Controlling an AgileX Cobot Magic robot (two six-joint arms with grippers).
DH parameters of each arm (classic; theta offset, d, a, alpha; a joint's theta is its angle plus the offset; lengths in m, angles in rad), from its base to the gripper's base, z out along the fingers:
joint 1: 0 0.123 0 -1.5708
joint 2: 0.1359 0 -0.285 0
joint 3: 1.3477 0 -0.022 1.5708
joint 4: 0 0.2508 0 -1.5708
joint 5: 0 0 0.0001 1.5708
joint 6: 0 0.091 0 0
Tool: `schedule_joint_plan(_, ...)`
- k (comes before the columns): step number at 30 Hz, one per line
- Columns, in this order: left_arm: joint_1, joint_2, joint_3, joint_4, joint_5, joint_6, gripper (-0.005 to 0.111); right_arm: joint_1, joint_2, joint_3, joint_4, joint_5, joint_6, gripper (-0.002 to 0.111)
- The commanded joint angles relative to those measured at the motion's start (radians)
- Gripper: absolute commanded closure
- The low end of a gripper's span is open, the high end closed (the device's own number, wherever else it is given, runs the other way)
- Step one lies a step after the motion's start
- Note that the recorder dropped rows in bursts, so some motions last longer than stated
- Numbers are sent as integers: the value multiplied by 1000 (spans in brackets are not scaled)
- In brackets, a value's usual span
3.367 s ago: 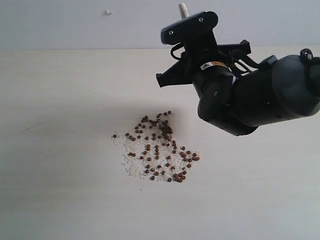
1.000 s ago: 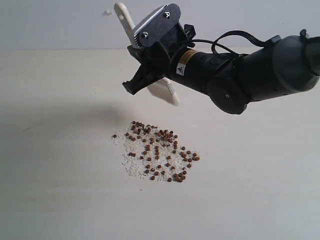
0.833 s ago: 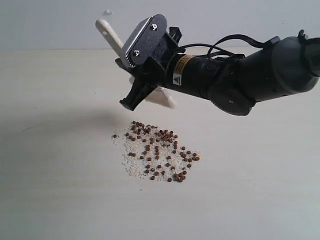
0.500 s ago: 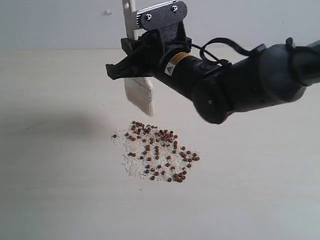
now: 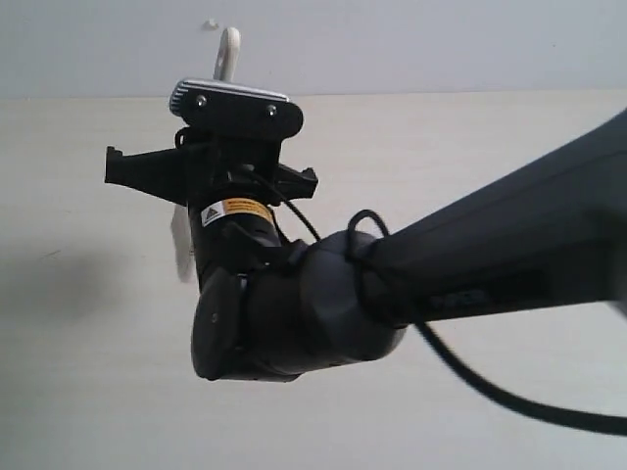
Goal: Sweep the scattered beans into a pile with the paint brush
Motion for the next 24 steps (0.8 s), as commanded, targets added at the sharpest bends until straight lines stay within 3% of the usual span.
schedule_joint_plan(1, 0, -5, 2, -5, -2, -5, 107, 1, 132, -101, -27, -59, 61, 108)
schedule_joint_plan(9, 0, -5, 2, -5, -2, -5, 107, 1, 261, -145, 106, -165, 18, 108)
schedule_joint_plan(16, 0, -5, 2, -5, -2, -5, 107, 1, 247, -145, 273, -165, -351, 108)
schedule_joint_plan(24, 0, -5, 2, -5, -2, -5, 107, 1, 213, -145, 365, -165, -499, 108)
